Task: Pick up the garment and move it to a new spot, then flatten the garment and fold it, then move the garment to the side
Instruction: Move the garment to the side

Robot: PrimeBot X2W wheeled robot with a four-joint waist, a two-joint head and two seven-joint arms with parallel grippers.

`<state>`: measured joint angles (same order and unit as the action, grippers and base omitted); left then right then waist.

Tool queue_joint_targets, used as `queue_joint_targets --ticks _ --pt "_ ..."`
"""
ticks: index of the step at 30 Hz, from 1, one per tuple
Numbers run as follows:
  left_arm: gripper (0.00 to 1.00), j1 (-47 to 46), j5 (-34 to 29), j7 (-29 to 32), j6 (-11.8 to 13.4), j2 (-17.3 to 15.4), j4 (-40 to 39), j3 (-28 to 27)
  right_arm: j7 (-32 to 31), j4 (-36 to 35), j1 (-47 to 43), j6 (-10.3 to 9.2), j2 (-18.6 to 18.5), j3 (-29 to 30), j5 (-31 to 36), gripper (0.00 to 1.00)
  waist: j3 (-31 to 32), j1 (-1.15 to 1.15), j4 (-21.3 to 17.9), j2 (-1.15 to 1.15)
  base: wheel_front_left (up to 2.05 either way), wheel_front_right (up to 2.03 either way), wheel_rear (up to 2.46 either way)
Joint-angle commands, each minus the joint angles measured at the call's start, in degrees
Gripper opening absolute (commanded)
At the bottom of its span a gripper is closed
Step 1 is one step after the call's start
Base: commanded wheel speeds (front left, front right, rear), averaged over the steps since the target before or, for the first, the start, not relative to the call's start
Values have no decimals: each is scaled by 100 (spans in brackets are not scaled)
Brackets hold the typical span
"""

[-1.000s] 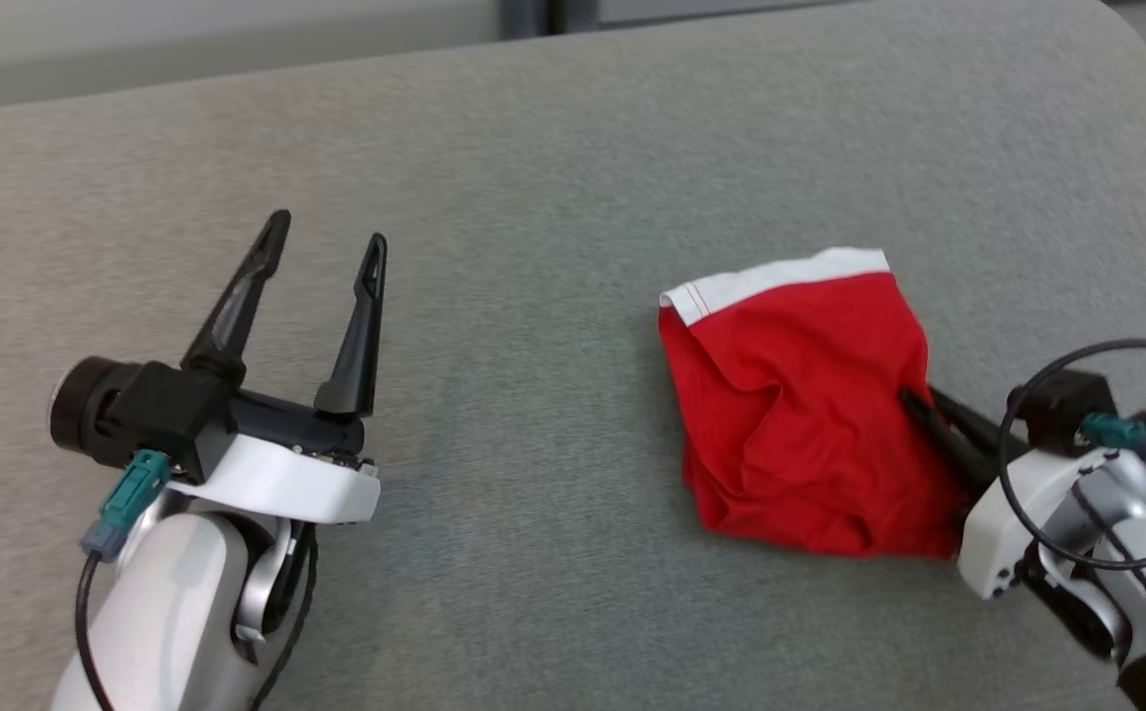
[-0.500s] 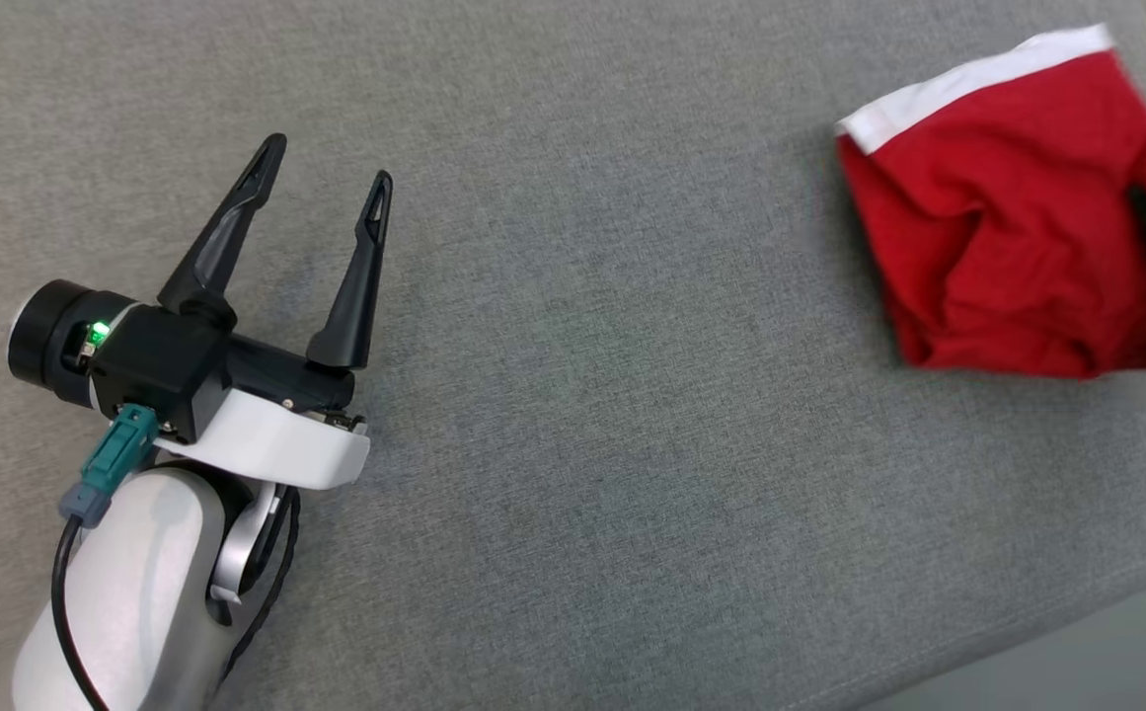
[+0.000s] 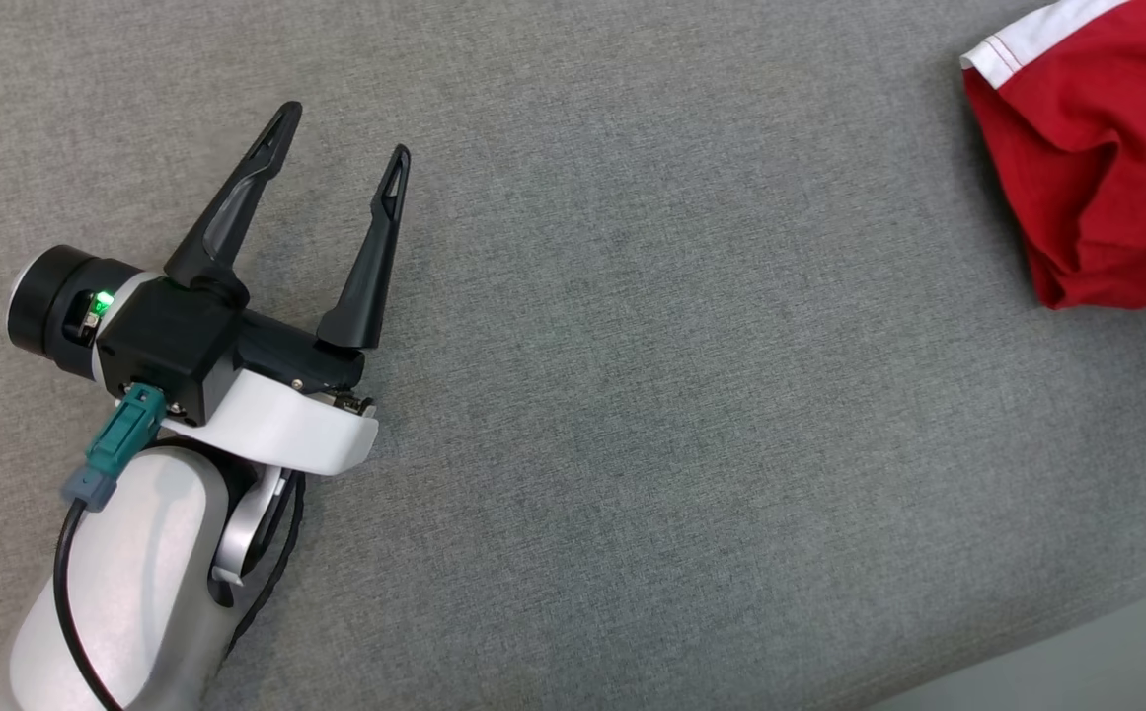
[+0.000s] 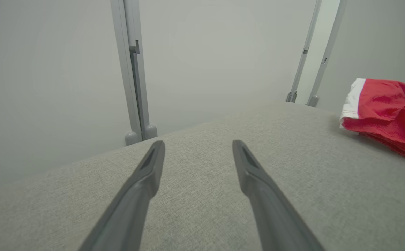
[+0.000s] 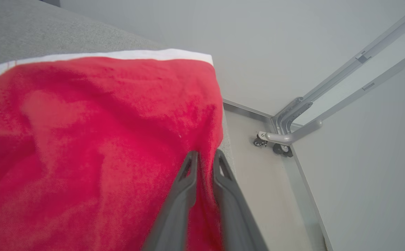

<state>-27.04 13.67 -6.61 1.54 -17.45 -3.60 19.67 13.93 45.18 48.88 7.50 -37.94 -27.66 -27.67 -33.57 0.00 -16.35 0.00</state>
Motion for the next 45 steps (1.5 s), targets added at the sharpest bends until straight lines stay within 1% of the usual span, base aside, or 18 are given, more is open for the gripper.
queue_joint_targets --ticks 1,5,8,12,16,17,18,20,24,27,32,38,45 --pt "100 -74 22 -44 -17 -11 25 7 58 135 10 -1 34 99 -22 100 -2 0 40 0 0 0 0" --pt "100 36 119 -106 13 26 119 -25 115 321 -105 -1 127 360 -107 100 94 0 90 0 0 0 0" --pt "100 94 172 -160 23 28 186 -32 137 268 -245 -1 252 628 -133 100 233 0 114 0 0 0 0" --pt "100 229 212 -218 58 28 279 -48 132 -304 -620 -1 483 1159 25 100 473 0 131 0 0 0 0" --pt "100 343 282 -263 111 20 358 -82 132 -1104 -1137 -1 882 1767 286 100 757 0 169 0 0 0 0" --pt "100 405 304 -270 124 24 377 -86 132 -1298 -1296 -1 1003 1876 377 100 833 0 186 0 0 0 0" --pt "100 405 304 -270 124 24 377 -86 132 -1298 -1296 -1 1003 1876 377 100 833 0 186 0 0 0 0" --pt "100 515 321 -295 172 34 418 -96 132 -1625 -1613 -1 1266 2055 536 100 975 0 226 0 0 0 0" --pt "100 698 412 -347 244 68 480 -123 134 -2187 -2079 -1 1748 2166 707 100 1222 0 370 0 0 0 0" --pt "100 847 480 -391 321 99 519 -174 134 -2450 -2352 -1 2027 2107 806 100 1374 0 514 0 0 0 0" --pt "100 1173 622 -508 460 177 608 -279 134 -2625 -2711 -1 2283 1946 871 100 1665 0 803 0 0 0 0" --pt "100 1567 761 -609 597 234 704 -384 115 -2745 -3017 0 2453 1834 904 100 2002 0 1184 0 0 0 0" --pt "100 1978 884 -665 729 206 720 -528 19 -2932 -3354 0 2647 2024 1041 100 2348 0 1519 0 0 0 0"
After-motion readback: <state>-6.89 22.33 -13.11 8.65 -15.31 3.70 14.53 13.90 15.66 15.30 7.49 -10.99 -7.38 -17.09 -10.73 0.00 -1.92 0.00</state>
